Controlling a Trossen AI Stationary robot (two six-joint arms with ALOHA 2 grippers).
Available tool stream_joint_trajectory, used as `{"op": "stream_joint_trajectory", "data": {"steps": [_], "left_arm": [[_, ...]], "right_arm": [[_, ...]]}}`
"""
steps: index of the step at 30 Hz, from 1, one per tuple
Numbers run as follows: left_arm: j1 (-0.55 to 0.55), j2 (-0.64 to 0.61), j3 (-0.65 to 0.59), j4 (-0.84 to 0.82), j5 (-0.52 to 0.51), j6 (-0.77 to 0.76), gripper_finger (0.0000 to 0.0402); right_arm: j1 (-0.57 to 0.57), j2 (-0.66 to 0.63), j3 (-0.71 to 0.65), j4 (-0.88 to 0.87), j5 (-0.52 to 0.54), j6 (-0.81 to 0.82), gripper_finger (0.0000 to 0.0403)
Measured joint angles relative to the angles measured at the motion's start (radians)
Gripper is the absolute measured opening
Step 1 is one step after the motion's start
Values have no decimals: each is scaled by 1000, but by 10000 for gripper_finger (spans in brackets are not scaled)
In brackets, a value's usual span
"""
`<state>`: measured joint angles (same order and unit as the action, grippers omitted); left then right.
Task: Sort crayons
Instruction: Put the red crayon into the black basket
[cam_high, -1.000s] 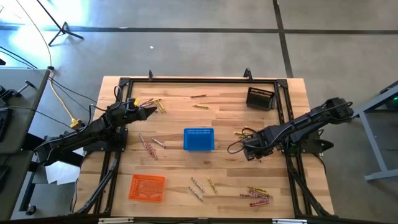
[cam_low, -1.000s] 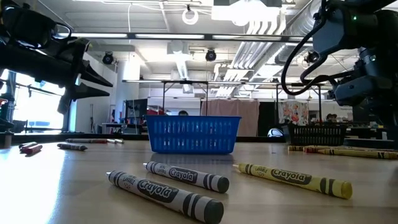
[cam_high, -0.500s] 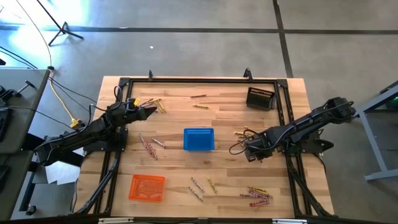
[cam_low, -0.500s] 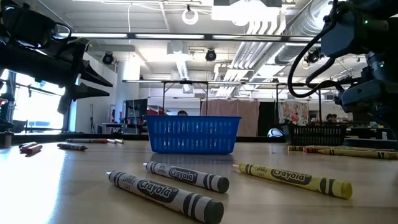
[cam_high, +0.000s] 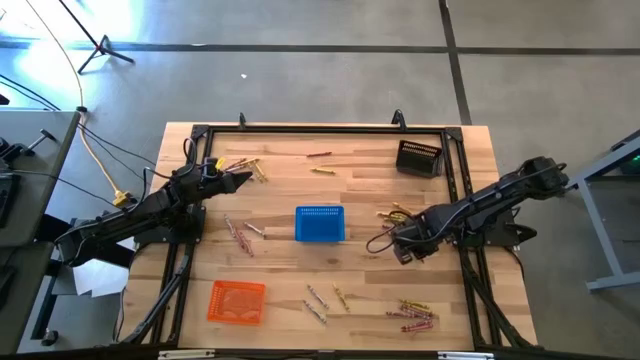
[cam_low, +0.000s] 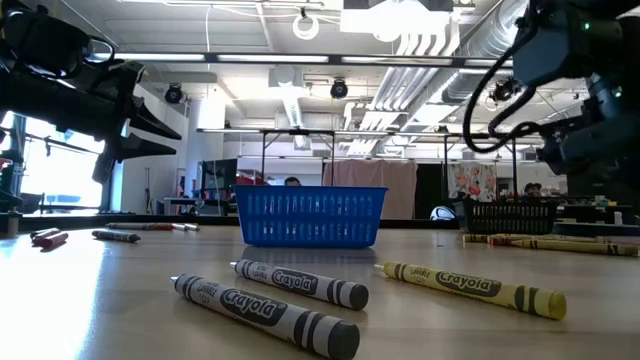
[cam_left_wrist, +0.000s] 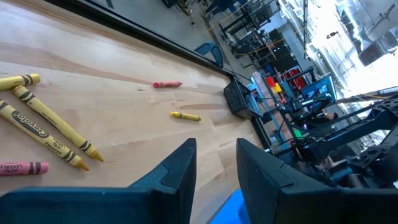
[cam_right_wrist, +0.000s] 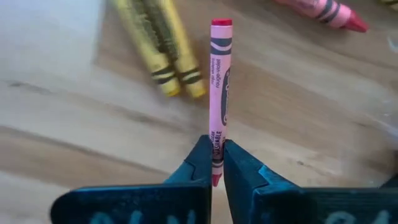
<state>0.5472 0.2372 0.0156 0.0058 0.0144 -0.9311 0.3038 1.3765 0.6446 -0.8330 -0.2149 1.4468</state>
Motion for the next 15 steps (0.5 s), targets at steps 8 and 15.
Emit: {"op": "stream_joint_trajectory", "data": {"steps": [8,15], "left_arm": [[0,0,0,0,0,0,101],[0,0,0,0,0,0,101]], "right_arm": [[-8,-3,146,-242,45,-96,11],[-132,-4,315,-470,362,-206,10]]}}
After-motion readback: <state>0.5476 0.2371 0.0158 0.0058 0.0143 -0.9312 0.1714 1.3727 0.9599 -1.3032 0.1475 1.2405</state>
